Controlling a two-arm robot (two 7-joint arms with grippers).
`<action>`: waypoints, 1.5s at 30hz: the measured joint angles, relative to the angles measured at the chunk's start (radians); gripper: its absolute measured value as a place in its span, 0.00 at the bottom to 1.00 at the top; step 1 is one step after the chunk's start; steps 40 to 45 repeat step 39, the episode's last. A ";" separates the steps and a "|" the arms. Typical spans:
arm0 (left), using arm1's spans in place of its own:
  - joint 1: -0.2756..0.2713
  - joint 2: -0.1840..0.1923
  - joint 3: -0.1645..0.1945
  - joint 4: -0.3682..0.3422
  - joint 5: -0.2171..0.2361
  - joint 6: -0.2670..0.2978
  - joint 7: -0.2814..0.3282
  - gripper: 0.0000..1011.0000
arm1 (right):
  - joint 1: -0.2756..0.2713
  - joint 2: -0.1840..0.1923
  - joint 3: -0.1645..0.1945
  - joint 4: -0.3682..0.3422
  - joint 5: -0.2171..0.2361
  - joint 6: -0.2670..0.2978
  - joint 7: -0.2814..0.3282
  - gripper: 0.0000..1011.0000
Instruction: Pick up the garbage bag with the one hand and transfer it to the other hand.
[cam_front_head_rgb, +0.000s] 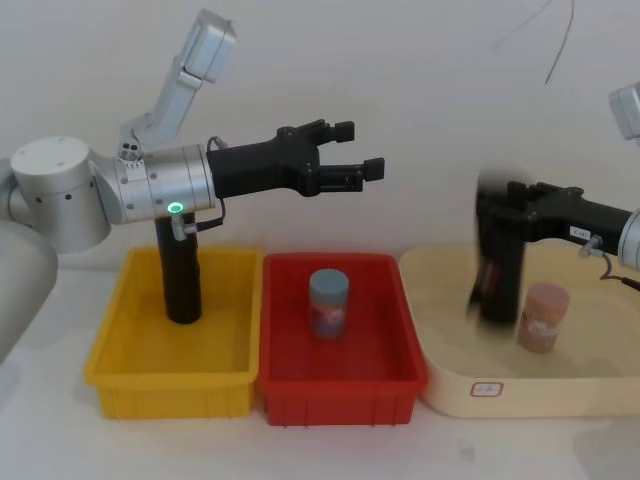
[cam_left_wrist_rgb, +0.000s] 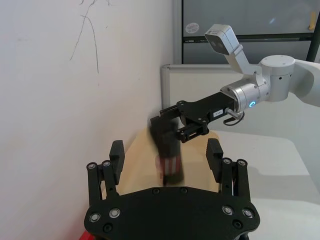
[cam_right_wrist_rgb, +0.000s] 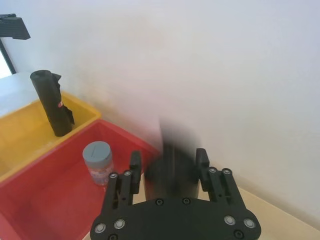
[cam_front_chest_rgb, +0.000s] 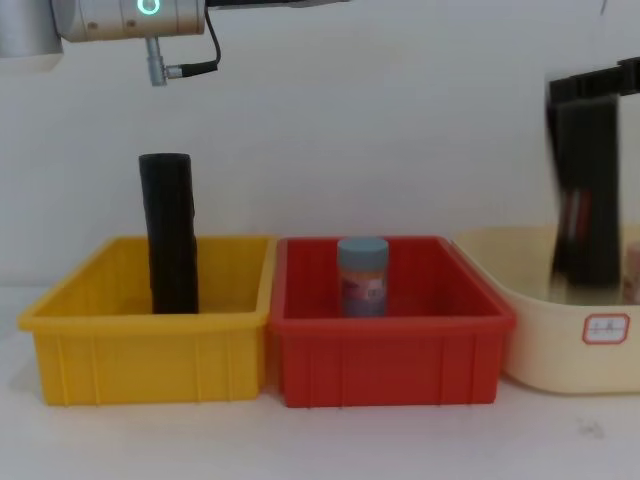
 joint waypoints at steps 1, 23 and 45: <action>0.000 0.000 0.000 0.000 0.000 0.000 0.000 0.99 | 0.000 0.000 0.000 -0.001 0.000 0.000 0.001 0.66; 0.000 0.000 0.000 0.000 0.000 0.000 0.000 0.99 | -0.007 0.004 0.003 -0.014 0.008 -0.004 0.009 0.99; 0.000 0.000 0.000 0.000 0.000 0.000 0.000 0.99 | -0.008 0.005 0.003 -0.017 0.010 -0.005 0.011 0.99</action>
